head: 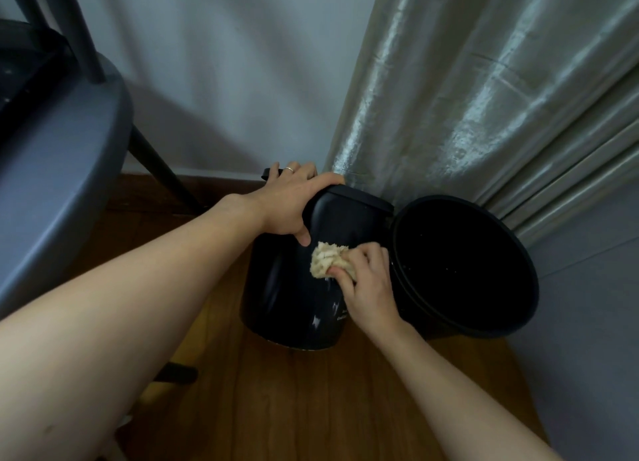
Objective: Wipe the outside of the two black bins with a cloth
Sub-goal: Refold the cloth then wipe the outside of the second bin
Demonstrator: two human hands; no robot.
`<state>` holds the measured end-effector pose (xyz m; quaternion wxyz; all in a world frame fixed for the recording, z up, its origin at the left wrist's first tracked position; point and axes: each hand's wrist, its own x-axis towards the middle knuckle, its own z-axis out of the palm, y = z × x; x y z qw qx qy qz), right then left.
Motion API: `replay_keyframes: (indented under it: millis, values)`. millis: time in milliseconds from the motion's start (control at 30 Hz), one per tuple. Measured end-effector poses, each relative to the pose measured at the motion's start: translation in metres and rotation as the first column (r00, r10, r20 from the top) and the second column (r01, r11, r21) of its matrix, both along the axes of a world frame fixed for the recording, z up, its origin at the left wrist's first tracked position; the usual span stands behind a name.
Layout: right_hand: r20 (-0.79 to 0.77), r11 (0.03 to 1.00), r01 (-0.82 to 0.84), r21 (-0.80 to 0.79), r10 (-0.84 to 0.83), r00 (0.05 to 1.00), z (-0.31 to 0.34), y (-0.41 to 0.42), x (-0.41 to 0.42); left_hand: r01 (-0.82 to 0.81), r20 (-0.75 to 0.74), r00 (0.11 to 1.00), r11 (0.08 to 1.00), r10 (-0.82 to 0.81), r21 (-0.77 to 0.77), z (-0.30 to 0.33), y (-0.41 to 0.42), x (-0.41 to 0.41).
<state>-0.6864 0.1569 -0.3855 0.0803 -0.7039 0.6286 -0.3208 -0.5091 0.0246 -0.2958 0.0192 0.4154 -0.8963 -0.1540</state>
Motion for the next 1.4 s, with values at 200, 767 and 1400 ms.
replay_keyframes:
  millis: [200, 767, 1400]
  values:
    - [0.042, 0.990, 0.135, -0.037, -0.134, 0.990, 0.025, -0.033, 0.001, -0.018, -0.005, 1.000, 1.000, 0.018, 0.008, -0.001, -0.002, 0.002]
    - [-0.055, 0.997, 0.021, -0.069, -0.025, 0.998, 0.011, -0.012, 0.004, -0.026, -0.026, 0.999, 1.000, 0.026, 0.005, -0.001, -0.002, 0.003]
    - [0.216, 0.984, 0.174, -0.035, -0.162, 0.963, 0.021, -0.003, 0.000, -0.137, -0.036, 0.990, 0.991, 0.136, -0.002, 0.004, 0.004, -0.011]
